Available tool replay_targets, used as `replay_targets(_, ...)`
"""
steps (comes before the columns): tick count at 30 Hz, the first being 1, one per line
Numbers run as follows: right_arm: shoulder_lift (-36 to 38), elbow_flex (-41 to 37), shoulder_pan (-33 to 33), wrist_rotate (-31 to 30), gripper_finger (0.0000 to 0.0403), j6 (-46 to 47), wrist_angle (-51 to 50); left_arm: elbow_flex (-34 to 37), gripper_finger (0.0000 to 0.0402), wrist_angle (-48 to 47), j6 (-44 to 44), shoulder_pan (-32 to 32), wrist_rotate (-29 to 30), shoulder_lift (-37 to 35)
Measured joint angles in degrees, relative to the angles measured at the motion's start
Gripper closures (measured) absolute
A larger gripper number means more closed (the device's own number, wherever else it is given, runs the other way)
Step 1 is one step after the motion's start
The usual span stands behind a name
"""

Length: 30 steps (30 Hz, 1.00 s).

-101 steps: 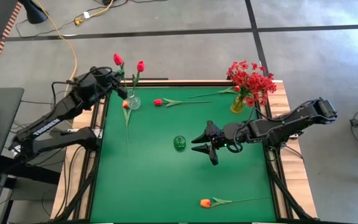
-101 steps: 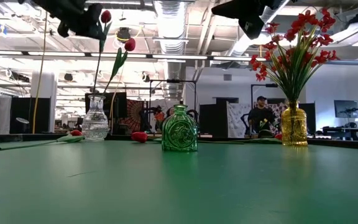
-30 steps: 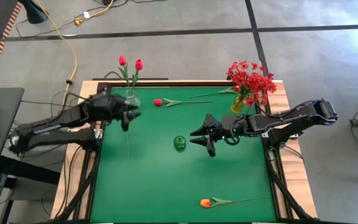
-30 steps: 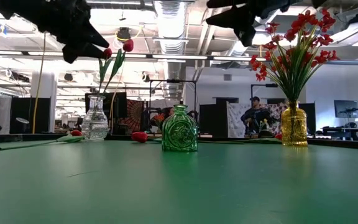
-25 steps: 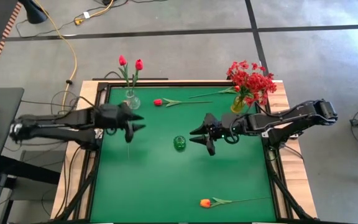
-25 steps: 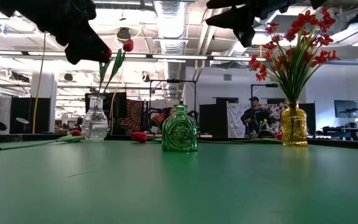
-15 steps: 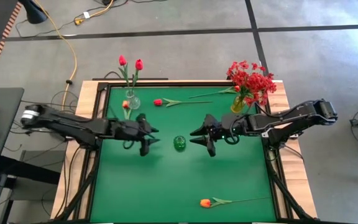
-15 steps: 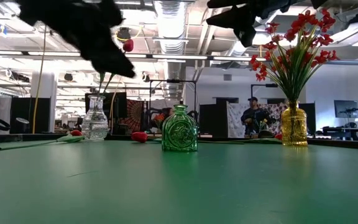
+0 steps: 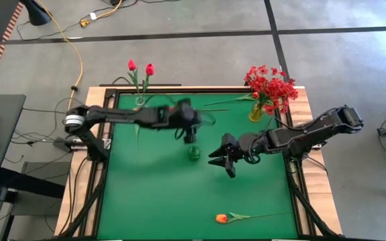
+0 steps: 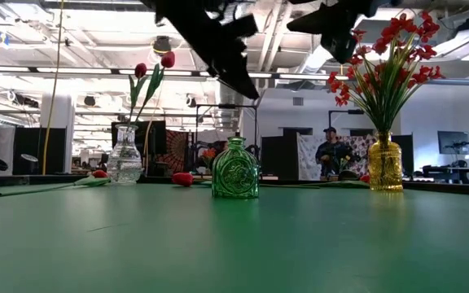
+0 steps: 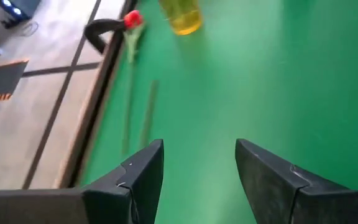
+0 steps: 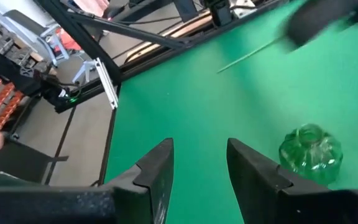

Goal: Sort flowers into vase by color
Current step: Put the red tulip into the transparent vase

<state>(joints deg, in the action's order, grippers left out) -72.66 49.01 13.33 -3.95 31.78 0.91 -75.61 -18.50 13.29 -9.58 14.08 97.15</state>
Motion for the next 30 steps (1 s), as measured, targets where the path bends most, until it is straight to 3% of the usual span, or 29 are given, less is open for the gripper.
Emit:
replay_targets(5,0.0,0.0,3.3,-3.85,0.0228,1.96,-1.12,-7.87,0.0214,-3.72,4.15,-9.17,-5.44,5.94)
replay_targets(11,0.0,0.0,5.77,-8.51,0.0228,4.28,-1.38,-10.56,0.0214,-6.98,5.74,-15.84,-12.49,13.48)
replay_targets(22,0.0,0.0,6.08,-9.74,0.0228,5.75,-1.99,-10.96,0.0214,-9.68,11.93,-17.56,-13.82,21.09)
replay_targets(30,0.0,0.0,6.02,-9.74,0.0228,6.37,-1.95,-10.94,0.0214,-8.03,13.27,-19.82,-13.84,22.09)
